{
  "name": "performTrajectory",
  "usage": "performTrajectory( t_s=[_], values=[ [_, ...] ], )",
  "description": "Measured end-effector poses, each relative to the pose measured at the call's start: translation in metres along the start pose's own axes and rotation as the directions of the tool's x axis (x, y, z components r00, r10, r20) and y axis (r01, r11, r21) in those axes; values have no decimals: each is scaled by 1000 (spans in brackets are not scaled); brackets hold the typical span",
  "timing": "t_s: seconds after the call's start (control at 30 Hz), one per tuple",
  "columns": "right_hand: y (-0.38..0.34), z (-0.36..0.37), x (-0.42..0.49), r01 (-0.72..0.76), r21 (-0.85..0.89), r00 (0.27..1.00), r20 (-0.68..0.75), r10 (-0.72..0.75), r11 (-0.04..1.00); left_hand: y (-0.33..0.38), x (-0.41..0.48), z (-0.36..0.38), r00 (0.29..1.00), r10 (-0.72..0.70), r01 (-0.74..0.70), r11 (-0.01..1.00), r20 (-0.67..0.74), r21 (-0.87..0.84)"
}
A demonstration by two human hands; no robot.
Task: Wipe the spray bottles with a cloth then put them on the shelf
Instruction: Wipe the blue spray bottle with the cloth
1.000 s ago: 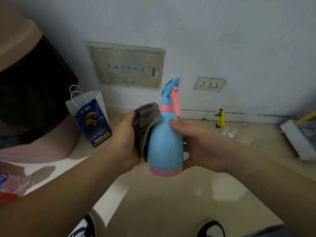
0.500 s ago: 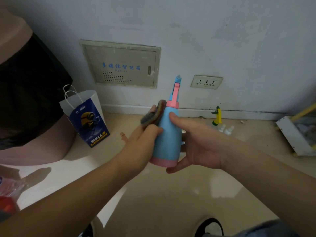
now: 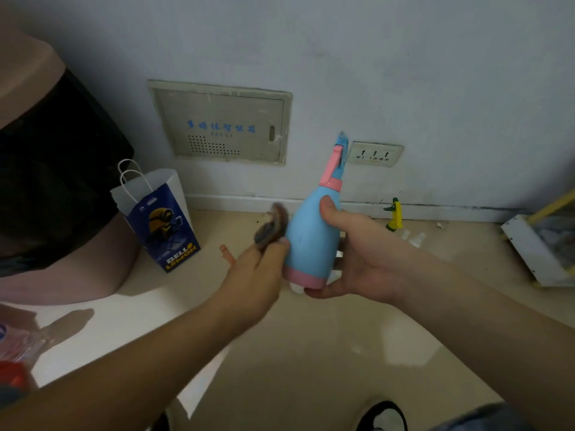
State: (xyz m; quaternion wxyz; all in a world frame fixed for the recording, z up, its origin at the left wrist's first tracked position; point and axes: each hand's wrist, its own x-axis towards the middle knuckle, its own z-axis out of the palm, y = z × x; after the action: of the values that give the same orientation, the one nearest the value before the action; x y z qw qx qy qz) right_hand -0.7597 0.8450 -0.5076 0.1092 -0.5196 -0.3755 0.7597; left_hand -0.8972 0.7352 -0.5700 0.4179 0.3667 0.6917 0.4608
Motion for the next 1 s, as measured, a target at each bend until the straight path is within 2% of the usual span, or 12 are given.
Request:
performTrajectory(
  t_s=[0.13, 0.2, 0.27, 0.37, 0.43, 0.53, 0.6, 0.7, 0.8, 0.9, 0.93, 1.0],
  values=[
    [0, -5, 3, -37, 15, 999, -30, 38, 999, 8, -26, 15, 909, 390, -413, 886, 143, 211],
    [2, -7, 4, -56, 9, 997, -44, 56, 998, 5, -26, 11, 865, 441, -495, 826, 239, 268],
    [3, -5, 4, -59, 29, 998, -36, 60, 998, -3, -12, 3, 911, 360, -397, 897, 199, 194],
    [4, -3, 3, -44, 40, 999, -1, 44, 998, 7, -1, 0, 997, -61, 65, 995, 53, -70],
    [3, -3, 3, -51, 38, 999, 3, 51, 998, 13, -14, 15, 998, 63, -59, 991, 25, -119],
    [3, -1, 1, -50, 11, 999, -4, 50, 999, 12, -32, 22, 939, 330, -341, 931, 96, 129],
    [6, 1, 1, -37, 2, 999, -10, 37, 999, 0, -14, 12, 961, 253, -268, 951, 113, 151],
    [12, 7, 2, -13, -94, 1000, 26, 16, 995, 10, 7, -4, 986, -170, 170, 984, 5, -59],
    [12, 9, 5, -45, -76, 999, 18, 47, 996, 21, -10, 11, 995, -43, 38, 998, -95, -45],
    [12, 4, 11, -79, -20, 997, 25, 79, 997, 19, -38, 32, 934, 358, -344, 874, 24, 343],
    [12, 5, 11, -92, -11, 996, 16, 92, 996, 14, -31, 30, 936, 349, -343, 870, 47, 354],
    [10, 5, 8, -67, -16, 998, -20, 67, 998, 9, -10, 20, 970, 234, -239, 968, 70, 82]
  ],
)
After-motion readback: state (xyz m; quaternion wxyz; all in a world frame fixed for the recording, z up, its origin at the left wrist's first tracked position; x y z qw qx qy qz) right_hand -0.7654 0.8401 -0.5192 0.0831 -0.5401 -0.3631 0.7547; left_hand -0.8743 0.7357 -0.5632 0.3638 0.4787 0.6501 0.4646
